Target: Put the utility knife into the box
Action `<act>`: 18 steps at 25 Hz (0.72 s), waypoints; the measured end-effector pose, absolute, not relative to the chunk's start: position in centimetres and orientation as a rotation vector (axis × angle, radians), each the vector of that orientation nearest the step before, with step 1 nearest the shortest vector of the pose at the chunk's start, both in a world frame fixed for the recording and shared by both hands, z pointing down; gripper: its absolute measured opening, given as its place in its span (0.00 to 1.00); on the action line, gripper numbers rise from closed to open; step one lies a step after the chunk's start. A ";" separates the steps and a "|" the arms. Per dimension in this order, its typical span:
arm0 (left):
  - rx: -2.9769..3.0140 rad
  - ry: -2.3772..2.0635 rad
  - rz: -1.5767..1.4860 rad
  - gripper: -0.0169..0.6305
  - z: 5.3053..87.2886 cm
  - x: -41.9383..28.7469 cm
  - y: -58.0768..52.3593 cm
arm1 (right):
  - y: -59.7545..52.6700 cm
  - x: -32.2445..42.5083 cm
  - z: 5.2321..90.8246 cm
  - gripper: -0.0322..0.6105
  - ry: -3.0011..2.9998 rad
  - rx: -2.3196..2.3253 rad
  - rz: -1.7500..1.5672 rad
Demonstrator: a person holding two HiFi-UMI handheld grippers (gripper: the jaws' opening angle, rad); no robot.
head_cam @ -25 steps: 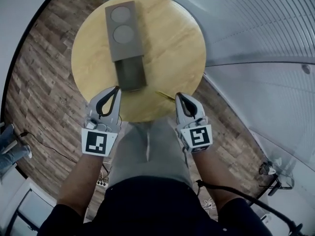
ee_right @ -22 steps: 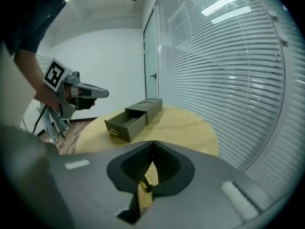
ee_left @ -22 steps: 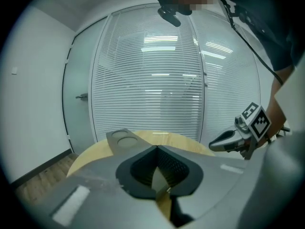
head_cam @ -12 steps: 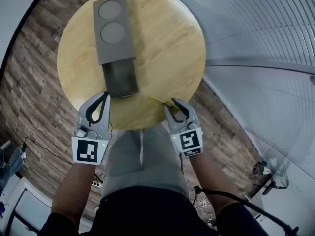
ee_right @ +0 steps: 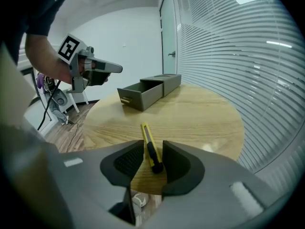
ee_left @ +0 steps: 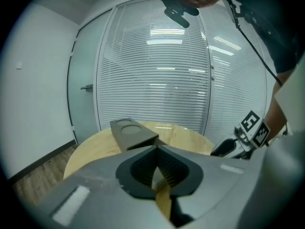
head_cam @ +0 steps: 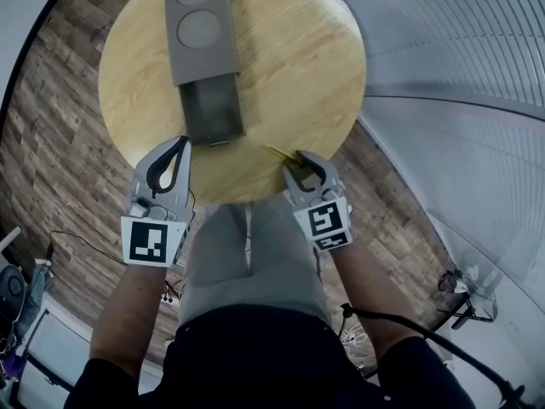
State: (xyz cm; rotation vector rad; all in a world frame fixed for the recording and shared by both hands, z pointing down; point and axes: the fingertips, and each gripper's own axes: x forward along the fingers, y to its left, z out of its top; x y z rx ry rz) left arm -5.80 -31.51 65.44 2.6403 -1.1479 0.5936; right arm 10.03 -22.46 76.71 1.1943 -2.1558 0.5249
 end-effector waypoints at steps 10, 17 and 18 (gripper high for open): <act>2.642 -1.124 0.579 0.03 62.6 -5.7 -31.4 | -22.6 9.7 75.6 0.15 -2.165 1.196 0.626; 2.684 -1.168 0.539 0.03 59.2 -5.3 -33.1 | -24.9 9.7 71.3 0.15 -2.229 1.251 0.630; 2.686 -1.173 0.533 0.03 58.7 -5.4 -33.2 | -25.2 9.7 70.6 0.15 -2.238 1.253 0.625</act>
